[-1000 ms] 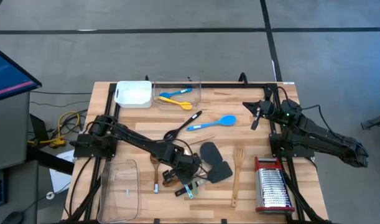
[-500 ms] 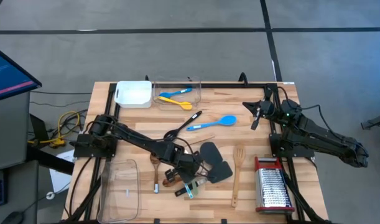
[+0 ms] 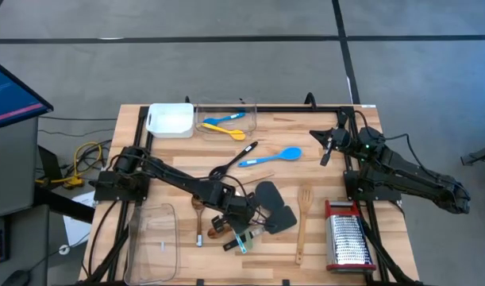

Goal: Pick & Place Kitchen Items
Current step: Put the green table knife into the white bin

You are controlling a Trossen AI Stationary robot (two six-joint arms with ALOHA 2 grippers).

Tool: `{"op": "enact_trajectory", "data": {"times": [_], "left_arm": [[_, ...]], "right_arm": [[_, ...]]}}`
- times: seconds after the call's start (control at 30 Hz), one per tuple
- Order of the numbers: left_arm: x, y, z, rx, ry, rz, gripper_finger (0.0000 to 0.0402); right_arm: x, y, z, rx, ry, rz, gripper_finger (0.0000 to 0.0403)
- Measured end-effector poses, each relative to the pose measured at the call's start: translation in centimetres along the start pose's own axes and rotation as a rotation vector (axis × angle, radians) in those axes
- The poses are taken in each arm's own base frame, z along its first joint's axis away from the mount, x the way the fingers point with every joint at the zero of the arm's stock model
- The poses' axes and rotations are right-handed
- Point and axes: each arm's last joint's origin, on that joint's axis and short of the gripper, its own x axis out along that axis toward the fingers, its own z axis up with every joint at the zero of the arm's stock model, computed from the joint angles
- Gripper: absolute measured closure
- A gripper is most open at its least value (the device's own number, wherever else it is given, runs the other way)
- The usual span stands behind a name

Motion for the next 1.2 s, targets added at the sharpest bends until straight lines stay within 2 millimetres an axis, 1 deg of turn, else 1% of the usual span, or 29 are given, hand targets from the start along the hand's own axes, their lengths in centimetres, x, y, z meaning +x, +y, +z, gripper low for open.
{"op": "enact_trajectory", "data": {"times": [0.2,0.5,0.6,0.77,0.9,1.1,1.2], "left_arm": [[0.0,-0.2,0.3,0.003,-0.048,-0.036,0.0311],[0.2,0.0,0.5,0.007,-0.09,0.004,0.0298],[0.8,-0.4,0.0,0.007,-0.093,0.007,0.0291],[1.6,-1.5,-0.9,-0.002,-0.073,-0.037,0.0278],[1.7,-1.6,-1.0,-0.014,-0.074,-0.038,0.0274],[1.7,-1.0,-1.1,-0.045,-0.095,-0.01,0.0274],[2.2,-0.9,-1.4,-0.069,-0.087,-0.014,0.0274]], "right_arm": [[0.0,0.0,0.0,0.0,0.0,0.0,0.0401],[0.0,0.0,0.0,0.0,0.0,0.0,0.0401],[0.0,0.0,0.0,0.0,0.003,0.0,0.0401],[0.0,0.1,-0.2,-0.002,0.021,0.005,0.0401],[0.0,0.0,-0.2,-0.002,0.021,0.005,0.0401],[0.0,0.1,-0.2,-0.002,0.02,0.005,0.0401],[0.0,0.1,-0.2,-0.002,0.021,0.006,0.0401]]}}
